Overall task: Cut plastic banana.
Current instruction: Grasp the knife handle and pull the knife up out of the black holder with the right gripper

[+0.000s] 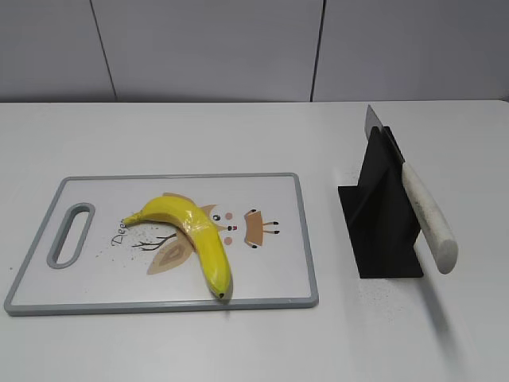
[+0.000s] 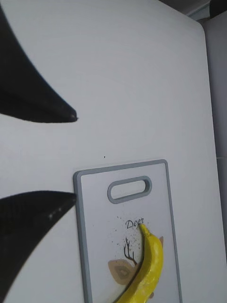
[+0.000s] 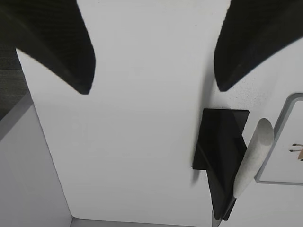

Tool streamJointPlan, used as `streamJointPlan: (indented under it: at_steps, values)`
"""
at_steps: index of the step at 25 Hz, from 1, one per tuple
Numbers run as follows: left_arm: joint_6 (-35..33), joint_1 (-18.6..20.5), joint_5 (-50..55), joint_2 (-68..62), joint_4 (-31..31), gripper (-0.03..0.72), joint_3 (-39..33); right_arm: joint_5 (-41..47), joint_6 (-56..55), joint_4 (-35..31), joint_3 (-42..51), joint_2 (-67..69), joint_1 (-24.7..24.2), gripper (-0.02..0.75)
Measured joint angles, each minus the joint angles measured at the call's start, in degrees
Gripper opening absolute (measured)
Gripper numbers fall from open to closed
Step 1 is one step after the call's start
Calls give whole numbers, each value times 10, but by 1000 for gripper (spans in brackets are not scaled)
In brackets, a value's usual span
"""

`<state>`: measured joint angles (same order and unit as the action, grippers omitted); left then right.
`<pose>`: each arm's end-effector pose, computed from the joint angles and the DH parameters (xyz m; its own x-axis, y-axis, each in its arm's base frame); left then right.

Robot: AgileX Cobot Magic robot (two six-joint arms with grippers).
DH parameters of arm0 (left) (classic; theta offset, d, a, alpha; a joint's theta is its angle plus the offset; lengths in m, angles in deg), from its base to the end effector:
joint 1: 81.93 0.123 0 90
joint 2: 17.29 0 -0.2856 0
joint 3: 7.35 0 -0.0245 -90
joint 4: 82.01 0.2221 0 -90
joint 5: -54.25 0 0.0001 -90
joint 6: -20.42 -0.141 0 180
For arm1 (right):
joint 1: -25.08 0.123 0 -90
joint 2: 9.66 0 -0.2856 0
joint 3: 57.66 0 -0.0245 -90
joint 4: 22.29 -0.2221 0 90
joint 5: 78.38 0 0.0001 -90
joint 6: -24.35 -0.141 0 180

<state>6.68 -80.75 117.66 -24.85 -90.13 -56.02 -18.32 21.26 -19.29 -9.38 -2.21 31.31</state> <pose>0.0101 -0.0176 0.2356 -0.4677 0.1641 -0.8685 0.1742 0.9805 0.0915 0.0140 -0.0049 0.2440 -0.4337 -0.0194 -0.9009 -0.0558 0.9984 0.0053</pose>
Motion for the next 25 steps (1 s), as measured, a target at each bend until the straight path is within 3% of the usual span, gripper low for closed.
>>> streamJointPlan:
  at_steps: [25]
  values:
    - [0,0,0,0,0,446,0,0,0,0,0,0,0,592]
